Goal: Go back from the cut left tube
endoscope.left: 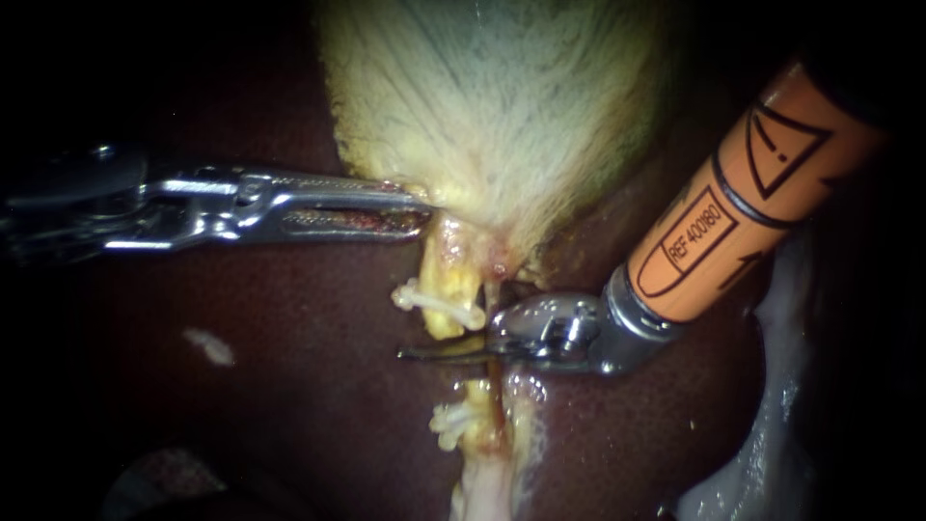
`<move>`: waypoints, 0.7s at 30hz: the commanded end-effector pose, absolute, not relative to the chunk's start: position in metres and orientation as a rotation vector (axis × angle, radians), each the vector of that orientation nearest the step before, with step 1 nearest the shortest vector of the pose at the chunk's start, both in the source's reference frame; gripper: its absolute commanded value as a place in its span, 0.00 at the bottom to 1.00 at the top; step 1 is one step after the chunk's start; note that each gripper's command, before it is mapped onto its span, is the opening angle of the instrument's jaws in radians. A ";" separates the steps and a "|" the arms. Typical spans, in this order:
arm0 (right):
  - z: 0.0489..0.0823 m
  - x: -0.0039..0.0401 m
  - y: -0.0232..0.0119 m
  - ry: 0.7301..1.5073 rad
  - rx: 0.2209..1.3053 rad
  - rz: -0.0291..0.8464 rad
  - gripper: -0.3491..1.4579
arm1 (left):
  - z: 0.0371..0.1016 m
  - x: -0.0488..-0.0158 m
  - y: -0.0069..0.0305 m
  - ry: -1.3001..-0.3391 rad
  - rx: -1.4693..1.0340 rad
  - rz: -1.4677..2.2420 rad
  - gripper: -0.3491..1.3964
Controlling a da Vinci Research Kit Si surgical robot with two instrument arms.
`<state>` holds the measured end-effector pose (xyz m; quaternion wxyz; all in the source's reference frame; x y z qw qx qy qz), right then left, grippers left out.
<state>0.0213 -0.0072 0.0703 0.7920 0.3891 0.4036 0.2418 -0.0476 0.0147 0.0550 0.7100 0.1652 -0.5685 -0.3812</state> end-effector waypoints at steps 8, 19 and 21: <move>0.0700 0.0211 -0.0074 0.840 0.915 0.589 0.00 | 0.0550 -0.0475 0.0146 -1.261 0.367 -0.846 0.00; 0.0699 0.0215 -0.0078 0.871 0.932 0.596 0.46 | 0.0550 -0.0475 0.0146 -1.261 0.367 -0.846 0.00; 0.0700 0.0216 -0.0078 0.874 0.932 0.597 0.52 | 0.0550 -0.0475 0.0146 -1.261 0.367 -0.846 0.00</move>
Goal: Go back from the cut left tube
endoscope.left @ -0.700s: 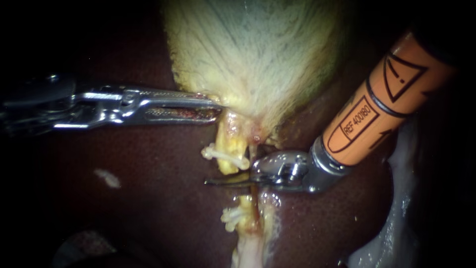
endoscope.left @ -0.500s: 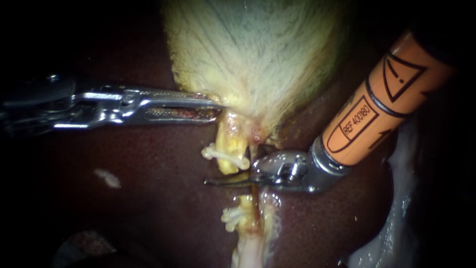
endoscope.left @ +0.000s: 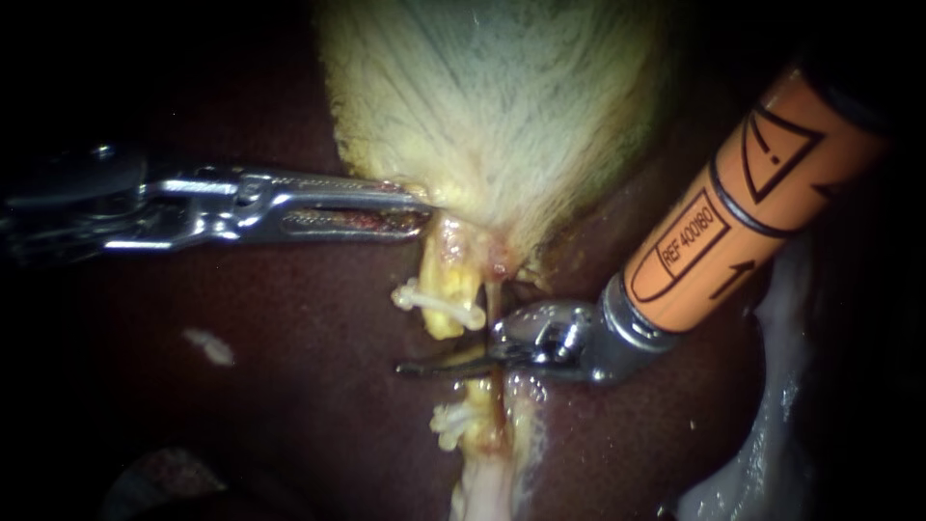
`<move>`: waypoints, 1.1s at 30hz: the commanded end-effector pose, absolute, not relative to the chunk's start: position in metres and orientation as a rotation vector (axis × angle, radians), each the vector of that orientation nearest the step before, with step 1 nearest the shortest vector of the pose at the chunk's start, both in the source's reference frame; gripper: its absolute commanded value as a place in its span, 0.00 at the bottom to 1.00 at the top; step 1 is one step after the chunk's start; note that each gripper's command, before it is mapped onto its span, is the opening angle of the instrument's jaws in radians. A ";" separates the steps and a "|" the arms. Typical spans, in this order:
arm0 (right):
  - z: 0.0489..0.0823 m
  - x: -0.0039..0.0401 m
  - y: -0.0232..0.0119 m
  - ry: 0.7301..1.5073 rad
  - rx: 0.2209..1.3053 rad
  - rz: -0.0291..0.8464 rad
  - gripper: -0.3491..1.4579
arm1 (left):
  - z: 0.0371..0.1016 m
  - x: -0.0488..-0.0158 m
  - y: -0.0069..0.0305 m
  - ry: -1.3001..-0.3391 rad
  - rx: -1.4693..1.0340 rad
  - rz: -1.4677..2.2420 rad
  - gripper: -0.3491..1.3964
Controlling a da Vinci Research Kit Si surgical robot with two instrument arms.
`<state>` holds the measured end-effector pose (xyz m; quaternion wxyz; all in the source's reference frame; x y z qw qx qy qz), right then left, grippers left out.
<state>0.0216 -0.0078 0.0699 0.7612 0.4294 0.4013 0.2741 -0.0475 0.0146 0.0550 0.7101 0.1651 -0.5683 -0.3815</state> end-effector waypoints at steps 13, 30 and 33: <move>0.0696 0.0216 -0.0081 0.877 0.938 0.600 0.76 | 0.0551 -0.0475 0.0147 -1.261 0.367 -0.846 0.00; 0.0660 0.0152 -0.0101 1.021 0.616 0.342 0.94 | 0.0552 -0.0473 0.0147 -1.262 0.368 -0.845 0.00; 0.0662 0.0138 -0.0092 1.033 0.534 0.308 0.97 | 0.0552 -0.0472 0.0147 -1.262 0.368 -0.845 0.00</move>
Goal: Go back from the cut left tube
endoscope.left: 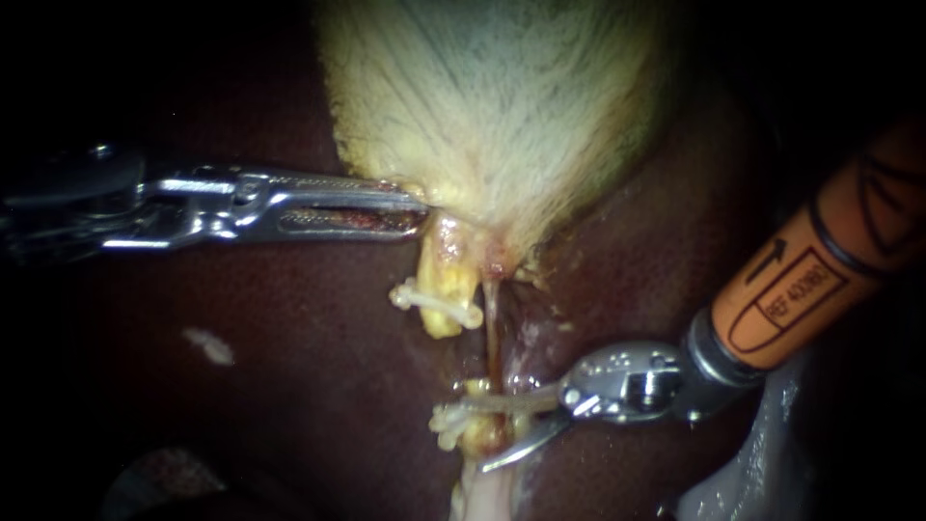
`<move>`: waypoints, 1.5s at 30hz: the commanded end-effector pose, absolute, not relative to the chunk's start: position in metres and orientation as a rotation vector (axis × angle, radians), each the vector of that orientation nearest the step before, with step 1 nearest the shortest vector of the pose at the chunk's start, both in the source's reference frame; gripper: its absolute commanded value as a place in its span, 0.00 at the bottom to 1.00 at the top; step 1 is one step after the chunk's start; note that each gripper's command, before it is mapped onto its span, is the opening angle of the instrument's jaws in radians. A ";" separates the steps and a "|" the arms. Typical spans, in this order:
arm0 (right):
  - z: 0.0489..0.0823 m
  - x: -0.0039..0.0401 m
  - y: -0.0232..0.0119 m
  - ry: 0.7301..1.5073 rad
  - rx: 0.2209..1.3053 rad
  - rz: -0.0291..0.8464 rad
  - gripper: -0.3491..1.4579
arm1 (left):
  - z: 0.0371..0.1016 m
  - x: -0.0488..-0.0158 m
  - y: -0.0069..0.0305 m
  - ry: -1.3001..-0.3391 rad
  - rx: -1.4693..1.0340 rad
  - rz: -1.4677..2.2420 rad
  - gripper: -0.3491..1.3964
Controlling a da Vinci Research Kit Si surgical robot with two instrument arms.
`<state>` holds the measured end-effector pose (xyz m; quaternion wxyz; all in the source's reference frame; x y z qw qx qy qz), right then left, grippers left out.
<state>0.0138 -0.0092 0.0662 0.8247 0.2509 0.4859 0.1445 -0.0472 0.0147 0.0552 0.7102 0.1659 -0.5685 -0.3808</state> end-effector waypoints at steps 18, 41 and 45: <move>0.0643 0.0078 -0.0036 1.016 0.240 0.148 0.98 | 0.0552 -0.0471 0.0146 -1.262 0.369 -0.844 0.00; 0.0640 0.0068 -0.0032 0.994 0.194 0.144 0.98 | 0.0591 -0.0518 0.0105 -1.249 0.377 -0.815 0.00; 0.0638 0.0066 -0.0032 0.994 0.195 0.143 0.98 | 0.0590 -0.0520 0.0107 -1.249 0.378 -0.816 0.00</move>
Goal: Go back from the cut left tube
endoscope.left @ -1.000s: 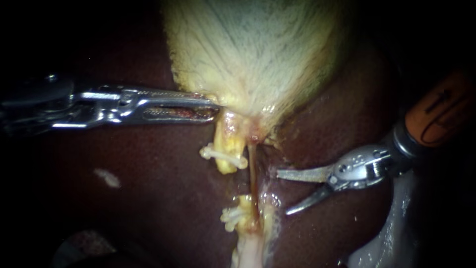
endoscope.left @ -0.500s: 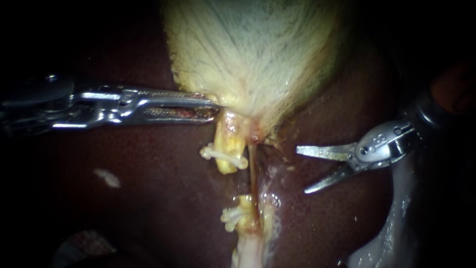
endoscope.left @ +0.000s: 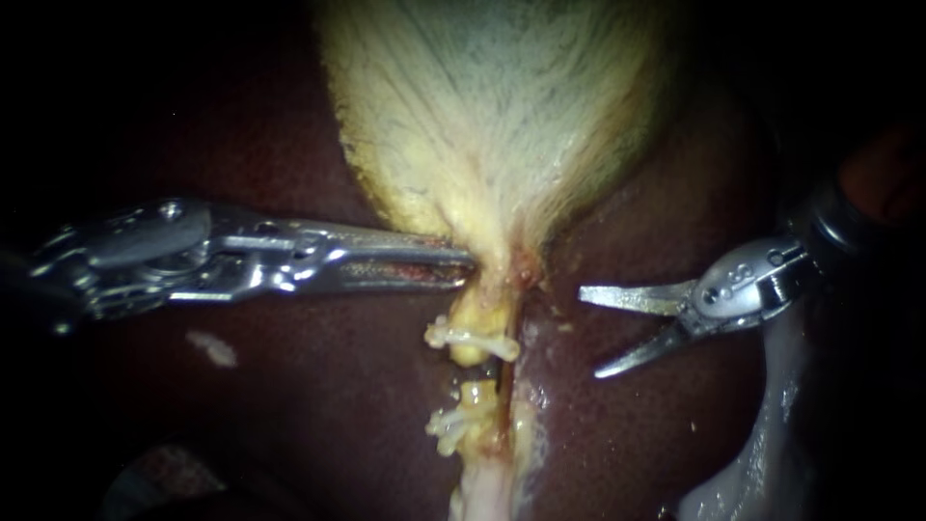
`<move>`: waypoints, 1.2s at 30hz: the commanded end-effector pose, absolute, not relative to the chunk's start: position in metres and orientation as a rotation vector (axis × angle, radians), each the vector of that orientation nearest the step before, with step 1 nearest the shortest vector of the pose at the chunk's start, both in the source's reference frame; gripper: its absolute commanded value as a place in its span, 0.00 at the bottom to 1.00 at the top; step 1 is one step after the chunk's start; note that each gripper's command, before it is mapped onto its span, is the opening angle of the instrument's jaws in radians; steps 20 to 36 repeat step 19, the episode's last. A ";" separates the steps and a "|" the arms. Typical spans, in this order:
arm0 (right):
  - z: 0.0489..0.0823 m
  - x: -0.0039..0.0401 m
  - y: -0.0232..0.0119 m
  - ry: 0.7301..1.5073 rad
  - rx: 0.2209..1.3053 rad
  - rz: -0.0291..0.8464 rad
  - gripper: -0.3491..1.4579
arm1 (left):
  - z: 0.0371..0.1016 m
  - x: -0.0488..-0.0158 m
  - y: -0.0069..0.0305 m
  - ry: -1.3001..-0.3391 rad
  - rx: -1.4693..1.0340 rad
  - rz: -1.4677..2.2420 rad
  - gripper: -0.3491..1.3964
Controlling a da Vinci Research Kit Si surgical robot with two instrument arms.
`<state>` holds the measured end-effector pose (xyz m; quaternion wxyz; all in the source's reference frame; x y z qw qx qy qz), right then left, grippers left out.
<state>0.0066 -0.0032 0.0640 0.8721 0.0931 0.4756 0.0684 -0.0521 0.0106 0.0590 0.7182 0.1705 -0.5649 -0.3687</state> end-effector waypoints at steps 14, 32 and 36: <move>0.0637 0.0065 -0.0032 0.994 0.195 0.143 0.98 | 0.0590 -0.0522 0.0107 -1.249 0.377 -0.817 0.00; 0.0637 0.0065 -0.0032 0.994 0.195 0.143 0.98 | 0.0590 -0.0522 0.0107 -1.249 0.377 -0.817 0.00; 0.0637 0.0065 -0.0032 0.994 0.195 0.143 0.98 | 0.0590 -0.0522 0.0107 -1.249 0.377 -0.817 0.00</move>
